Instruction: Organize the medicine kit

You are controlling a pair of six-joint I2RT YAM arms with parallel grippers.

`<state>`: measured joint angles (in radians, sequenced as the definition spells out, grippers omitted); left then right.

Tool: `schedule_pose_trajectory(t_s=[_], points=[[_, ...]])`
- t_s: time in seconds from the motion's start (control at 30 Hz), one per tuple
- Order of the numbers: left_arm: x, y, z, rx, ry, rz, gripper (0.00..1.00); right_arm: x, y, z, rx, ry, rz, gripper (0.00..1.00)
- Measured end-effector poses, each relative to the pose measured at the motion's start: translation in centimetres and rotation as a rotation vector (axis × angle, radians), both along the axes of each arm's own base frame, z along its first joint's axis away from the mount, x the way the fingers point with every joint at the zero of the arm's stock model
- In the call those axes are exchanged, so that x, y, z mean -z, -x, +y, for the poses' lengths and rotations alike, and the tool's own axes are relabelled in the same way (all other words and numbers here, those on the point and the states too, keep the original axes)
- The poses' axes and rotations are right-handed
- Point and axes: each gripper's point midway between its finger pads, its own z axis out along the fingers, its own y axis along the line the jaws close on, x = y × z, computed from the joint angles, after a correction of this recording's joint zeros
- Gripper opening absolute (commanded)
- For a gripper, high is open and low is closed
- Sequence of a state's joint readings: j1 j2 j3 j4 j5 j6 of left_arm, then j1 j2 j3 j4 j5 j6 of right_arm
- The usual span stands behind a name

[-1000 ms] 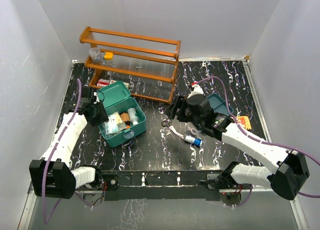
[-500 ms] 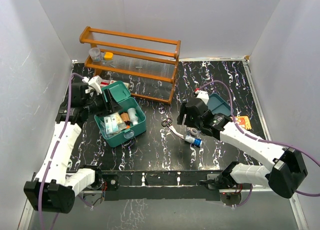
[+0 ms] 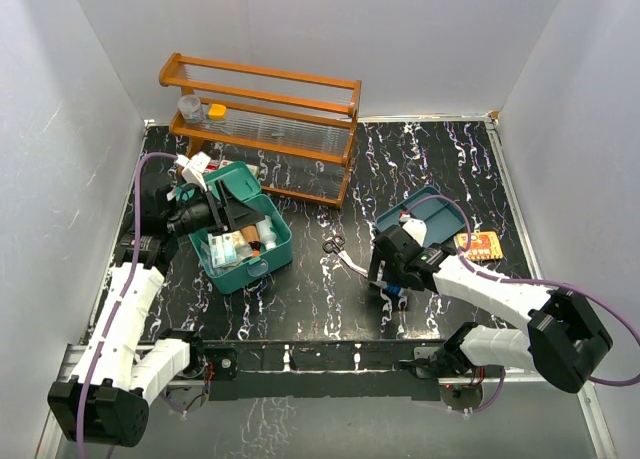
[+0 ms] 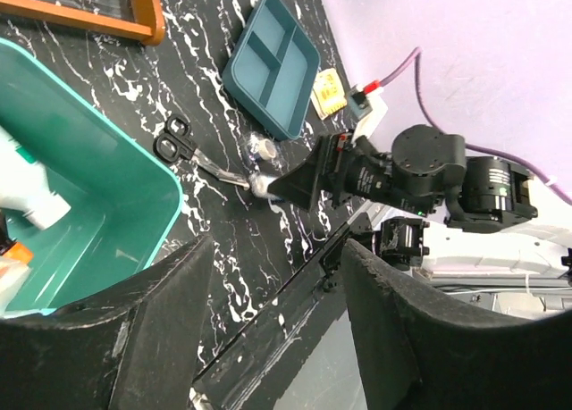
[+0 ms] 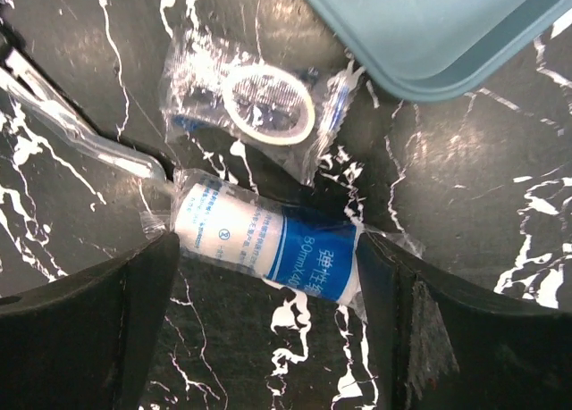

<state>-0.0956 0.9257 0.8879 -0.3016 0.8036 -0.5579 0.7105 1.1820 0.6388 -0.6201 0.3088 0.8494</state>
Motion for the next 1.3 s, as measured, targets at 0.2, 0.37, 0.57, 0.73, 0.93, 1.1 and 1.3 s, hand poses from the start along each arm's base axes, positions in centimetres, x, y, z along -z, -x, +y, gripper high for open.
schedule_pose_trajectory(t_s=[0.2,0.37,0.57,0.73,0.93,1.1,1.3], points=[[-0.9,0.2,-0.3,0.015,0.026,-0.027,0.58,0.6,1.4,1.7,-0.041,-0.09,0.076,0.75],[-1.2,0.1,-0.5,0.019,0.039,-0.036,0.58,0.5,2.6,3.1,-0.08,-0.167,0.139,0.75],[-0.9,0.1,-0.6,0.02,0.044,-0.03,0.58,0.3,3.2,3.9,-0.107,-0.202,0.17,0.79],[-0.8,0.2,-0.7,0.025,0.043,-0.031,0.58,0.2,2.7,3.9,-0.15,-0.165,0.162,0.85],[-0.9,0.3,-0.8,0.033,0.045,-0.031,0.59,0.2,2.4,3.3,-0.191,-0.121,0.139,0.86],[-0.9,0.4,-0.9,0.038,0.047,-0.034,0.59,0.2,2.7,3.2,-0.215,-0.117,0.146,0.86],[-1.0,0.4,-1.0,0.042,0.048,-0.036,0.59,0.1,4.0,4.5,-0.271,-0.19,0.197,0.83]])
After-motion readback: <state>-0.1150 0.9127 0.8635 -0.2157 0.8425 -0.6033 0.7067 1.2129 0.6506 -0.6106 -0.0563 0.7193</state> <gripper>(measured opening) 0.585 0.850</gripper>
